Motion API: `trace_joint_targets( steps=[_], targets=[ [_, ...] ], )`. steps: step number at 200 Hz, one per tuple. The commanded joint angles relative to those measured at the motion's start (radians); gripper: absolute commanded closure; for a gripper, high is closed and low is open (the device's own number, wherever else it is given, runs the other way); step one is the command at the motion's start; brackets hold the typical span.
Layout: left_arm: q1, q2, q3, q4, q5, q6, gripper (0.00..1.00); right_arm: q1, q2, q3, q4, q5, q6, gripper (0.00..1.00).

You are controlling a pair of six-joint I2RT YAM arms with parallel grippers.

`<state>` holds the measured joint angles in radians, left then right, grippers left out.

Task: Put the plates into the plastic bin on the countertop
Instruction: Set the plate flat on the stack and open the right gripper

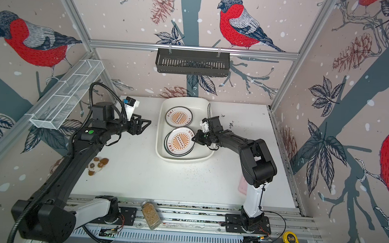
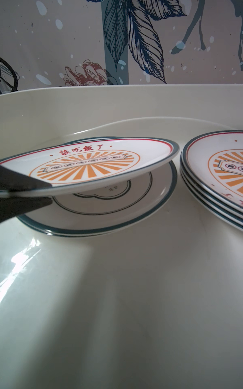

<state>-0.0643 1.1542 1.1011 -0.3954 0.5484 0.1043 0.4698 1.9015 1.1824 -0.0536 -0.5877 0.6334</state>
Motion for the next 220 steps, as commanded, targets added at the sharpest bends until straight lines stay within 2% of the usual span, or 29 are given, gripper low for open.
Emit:
trace_joint_targets(
  steps=[1,220],
  targets=[
    [0.003,0.002,0.002,0.018,0.012,0.002,0.29,0.001,0.006,0.010,0.011,-0.025,0.000,0.90],
    [0.001,0.024,0.005,0.018,0.031,-0.012,0.28,-0.001,0.035,0.025,-0.060,0.020,-0.044,0.76]
  ],
)
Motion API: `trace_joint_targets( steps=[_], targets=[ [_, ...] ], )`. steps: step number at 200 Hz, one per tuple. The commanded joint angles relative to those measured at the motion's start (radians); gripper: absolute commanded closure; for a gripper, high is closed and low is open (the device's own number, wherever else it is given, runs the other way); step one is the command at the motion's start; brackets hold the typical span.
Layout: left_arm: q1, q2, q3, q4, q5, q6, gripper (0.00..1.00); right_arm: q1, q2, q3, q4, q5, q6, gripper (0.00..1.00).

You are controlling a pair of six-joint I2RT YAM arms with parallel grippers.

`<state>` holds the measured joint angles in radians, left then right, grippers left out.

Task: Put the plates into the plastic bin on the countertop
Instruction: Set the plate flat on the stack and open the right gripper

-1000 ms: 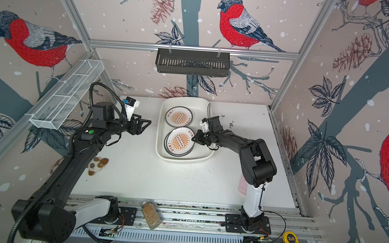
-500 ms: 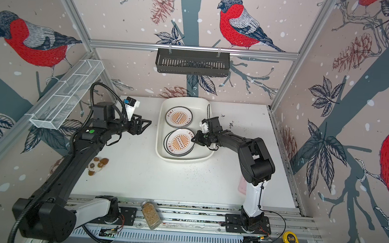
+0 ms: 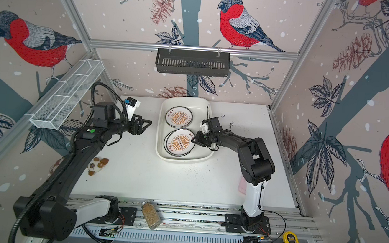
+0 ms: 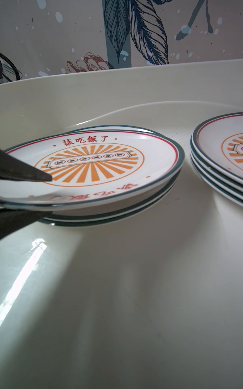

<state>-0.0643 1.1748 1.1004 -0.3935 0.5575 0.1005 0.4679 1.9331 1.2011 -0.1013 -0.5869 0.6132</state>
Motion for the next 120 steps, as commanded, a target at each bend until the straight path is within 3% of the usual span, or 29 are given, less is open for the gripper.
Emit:
trace_joint_targets(
  steps=[1,120],
  targets=[
    [0.001,0.002,0.005,0.016,0.022,-0.008,0.28,0.001,0.003,0.007,-0.013,0.019,-0.024,0.75],
    [0.000,0.003,0.002,0.016,0.027,-0.013,0.28,0.025,0.027,0.054,-0.078,0.051,-0.053,0.70]
  ],
)
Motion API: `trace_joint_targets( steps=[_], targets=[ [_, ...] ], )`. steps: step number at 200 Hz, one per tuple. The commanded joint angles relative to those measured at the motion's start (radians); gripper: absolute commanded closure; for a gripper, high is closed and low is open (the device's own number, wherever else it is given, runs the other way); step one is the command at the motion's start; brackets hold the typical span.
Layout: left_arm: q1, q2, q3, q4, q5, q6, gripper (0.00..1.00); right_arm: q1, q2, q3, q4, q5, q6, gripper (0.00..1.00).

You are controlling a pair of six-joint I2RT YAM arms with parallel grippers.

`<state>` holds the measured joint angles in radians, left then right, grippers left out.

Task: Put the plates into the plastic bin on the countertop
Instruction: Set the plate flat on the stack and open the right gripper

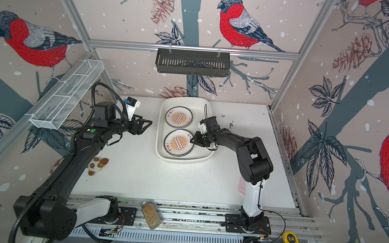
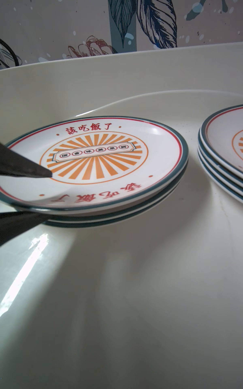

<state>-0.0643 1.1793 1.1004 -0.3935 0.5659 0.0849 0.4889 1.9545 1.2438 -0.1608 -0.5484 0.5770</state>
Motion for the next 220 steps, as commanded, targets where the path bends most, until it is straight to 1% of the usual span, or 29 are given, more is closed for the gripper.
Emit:
trace_joint_targets(
  steps=[1,42,85,140,187,220],
  targets=[
    [0.000,-0.001,0.002,0.017,0.019,0.003,0.28,0.004,0.005,0.011,-0.019,0.013,-0.017,0.70],
    [0.001,-0.004,0.000,0.016,0.020,0.004,0.28,0.011,0.007,0.021,-0.037,0.025,-0.021,0.69],
    [0.001,-0.008,-0.001,0.017,0.024,0.006,0.26,0.030,0.008,0.054,-0.106,0.076,-0.050,0.66],
    [0.001,-0.012,-0.002,0.014,0.025,0.006,0.26,0.034,-0.012,0.054,-0.126,0.134,-0.049,0.61],
    [0.001,-0.017,-0.005,0.014,0.023,0.007,0.25,0.036,-0.036,0.051,-0.113,0.139,-0.041,0.61],
    [0.001,-0.020,-0.005,0.016,0.022,0.008,0.24,0.041,-0.027,0.052,-0.113,0.133,-0.043,0.62]
  ],
)
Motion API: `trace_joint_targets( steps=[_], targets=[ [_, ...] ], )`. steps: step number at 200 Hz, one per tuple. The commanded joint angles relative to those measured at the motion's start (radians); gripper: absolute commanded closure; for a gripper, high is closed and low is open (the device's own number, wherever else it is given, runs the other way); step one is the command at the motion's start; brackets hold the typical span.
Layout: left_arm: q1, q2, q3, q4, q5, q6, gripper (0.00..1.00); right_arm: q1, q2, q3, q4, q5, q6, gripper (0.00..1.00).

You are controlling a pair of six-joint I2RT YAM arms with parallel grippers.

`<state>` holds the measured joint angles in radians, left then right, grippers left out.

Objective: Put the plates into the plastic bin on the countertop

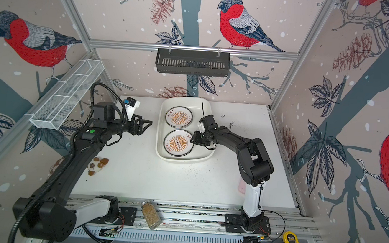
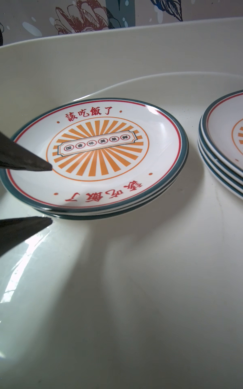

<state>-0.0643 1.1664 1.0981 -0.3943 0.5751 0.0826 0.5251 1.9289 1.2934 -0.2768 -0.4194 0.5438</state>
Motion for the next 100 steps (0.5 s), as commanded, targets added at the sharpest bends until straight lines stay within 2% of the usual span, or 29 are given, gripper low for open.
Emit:
trace_joint_targets(
  steps=[1,100],
  targets=[
    [0.001,-0.007,-0.002,0.017,0.013,0.011,0.24,0.005,-0.001,0.002,0.003,0.004,-0.010,0.62],
    [0.001,-0.010,-0.009,0.018,0.004,0.016,0.20,0.010,0.028,0.010,0.019,-0.010,-0.010,0.64]
  ],
)
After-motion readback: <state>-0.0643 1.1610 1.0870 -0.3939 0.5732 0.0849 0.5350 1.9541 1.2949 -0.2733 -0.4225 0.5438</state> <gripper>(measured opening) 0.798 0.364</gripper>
